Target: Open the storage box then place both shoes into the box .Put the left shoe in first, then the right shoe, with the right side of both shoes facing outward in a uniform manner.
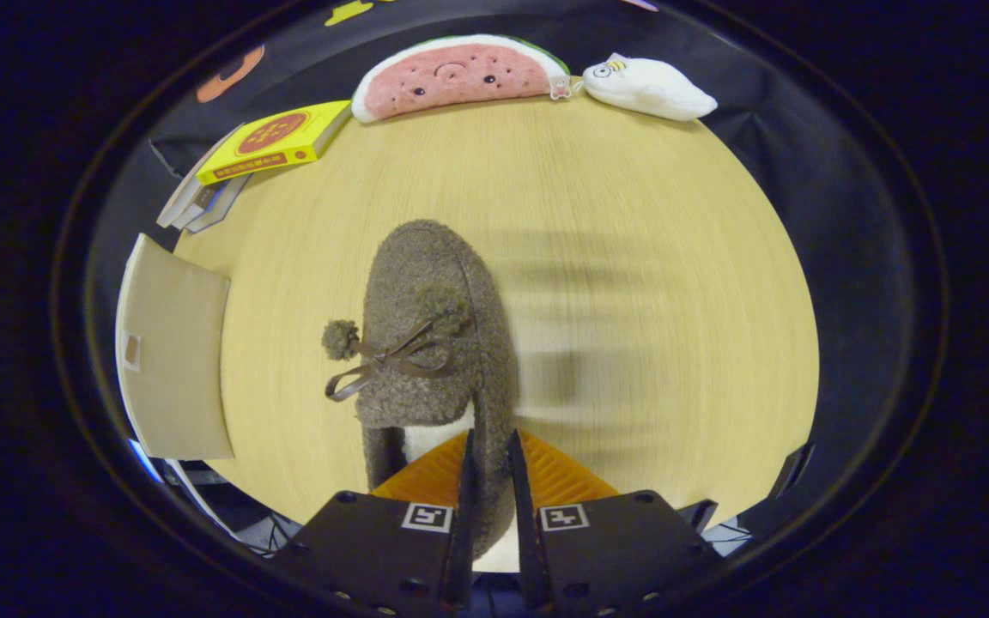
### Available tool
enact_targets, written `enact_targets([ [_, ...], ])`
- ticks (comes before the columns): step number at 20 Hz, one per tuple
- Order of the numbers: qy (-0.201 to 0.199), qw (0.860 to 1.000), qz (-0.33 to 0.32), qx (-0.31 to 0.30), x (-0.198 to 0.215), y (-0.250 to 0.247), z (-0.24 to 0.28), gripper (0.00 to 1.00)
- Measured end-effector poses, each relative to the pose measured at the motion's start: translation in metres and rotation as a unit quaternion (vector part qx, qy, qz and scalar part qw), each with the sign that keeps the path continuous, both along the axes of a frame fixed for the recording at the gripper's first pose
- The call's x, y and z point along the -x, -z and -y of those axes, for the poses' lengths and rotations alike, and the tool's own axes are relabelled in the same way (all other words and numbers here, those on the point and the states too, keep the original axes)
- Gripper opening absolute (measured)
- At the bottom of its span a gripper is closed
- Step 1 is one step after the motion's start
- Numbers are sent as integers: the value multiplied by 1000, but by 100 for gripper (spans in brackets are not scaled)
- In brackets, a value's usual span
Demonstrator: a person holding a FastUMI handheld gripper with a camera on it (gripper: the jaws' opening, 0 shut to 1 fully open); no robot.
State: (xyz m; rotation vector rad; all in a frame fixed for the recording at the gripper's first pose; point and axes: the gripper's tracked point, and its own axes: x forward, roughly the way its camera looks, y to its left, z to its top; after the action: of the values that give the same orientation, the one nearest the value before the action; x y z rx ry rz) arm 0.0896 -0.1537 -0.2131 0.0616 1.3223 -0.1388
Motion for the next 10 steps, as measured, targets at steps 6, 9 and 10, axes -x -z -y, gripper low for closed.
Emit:
enact_targets([
  [6, 18, 1000, 6, -12, 1, -2, 2, 1],
  [9, 34, 999, 8, -36, 7, -13, -6, 0],
  [10, 34, 998, 13, -42, 10, -22, -10, 0],
])
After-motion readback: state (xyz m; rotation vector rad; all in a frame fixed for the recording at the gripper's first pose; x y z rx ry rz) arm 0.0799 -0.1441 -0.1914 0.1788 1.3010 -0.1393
